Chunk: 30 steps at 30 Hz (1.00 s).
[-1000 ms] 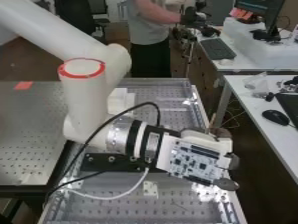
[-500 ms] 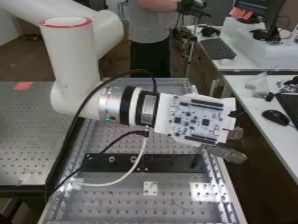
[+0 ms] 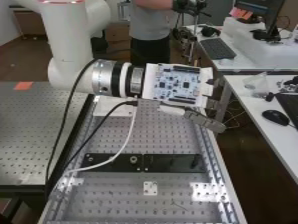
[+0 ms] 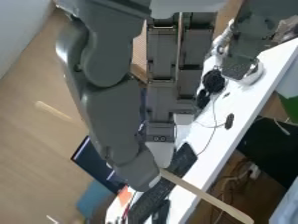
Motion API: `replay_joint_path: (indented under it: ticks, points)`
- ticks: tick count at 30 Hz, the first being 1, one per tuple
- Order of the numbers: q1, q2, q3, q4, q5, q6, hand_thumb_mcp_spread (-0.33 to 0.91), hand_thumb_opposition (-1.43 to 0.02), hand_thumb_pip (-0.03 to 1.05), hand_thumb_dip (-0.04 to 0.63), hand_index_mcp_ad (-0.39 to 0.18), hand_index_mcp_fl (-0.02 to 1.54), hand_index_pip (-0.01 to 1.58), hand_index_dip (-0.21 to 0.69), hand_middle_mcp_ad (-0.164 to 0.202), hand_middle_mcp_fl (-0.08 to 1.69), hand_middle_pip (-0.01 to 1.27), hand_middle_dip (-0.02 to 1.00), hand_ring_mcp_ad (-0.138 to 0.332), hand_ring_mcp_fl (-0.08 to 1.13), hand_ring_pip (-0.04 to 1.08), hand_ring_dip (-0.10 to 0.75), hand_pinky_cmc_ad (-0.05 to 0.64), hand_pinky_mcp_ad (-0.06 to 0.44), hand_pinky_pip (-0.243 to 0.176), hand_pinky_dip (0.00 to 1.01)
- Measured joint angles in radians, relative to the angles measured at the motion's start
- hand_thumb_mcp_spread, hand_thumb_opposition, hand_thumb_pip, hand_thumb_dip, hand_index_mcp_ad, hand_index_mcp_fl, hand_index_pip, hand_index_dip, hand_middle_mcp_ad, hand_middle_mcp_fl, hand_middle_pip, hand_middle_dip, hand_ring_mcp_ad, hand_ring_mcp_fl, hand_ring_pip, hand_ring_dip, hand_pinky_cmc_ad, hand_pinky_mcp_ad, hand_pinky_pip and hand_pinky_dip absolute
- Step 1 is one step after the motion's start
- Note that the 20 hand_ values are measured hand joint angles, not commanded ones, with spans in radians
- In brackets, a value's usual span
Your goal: Grab the chopstick and place it in the clear container
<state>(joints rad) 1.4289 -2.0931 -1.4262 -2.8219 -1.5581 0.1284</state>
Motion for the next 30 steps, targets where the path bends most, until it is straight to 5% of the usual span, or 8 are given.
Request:
replay_joint_path:
  ticks: [10,30]
  points:
    - [0.132,0.021,-0.074,-0.001,0.087,0.062,0.82,-1.10,0.42,0.288,-0.239,1.15,0.57,0.365,0.058,1.28,0.27,0.71,0.017,0.65,0.12,0.588,0.367,0.328,0.035,0.17]
    - [0.298,0.026,-0.100,-0.058,0.192,0.151,0.82,-1.10,0.42,0.288,-0.239,1.15,0.57,0.367,0.058,1.28,0.27,0.72,0.021,0.65,0.12,0.590,0.367,0.328,0.035,0.17]
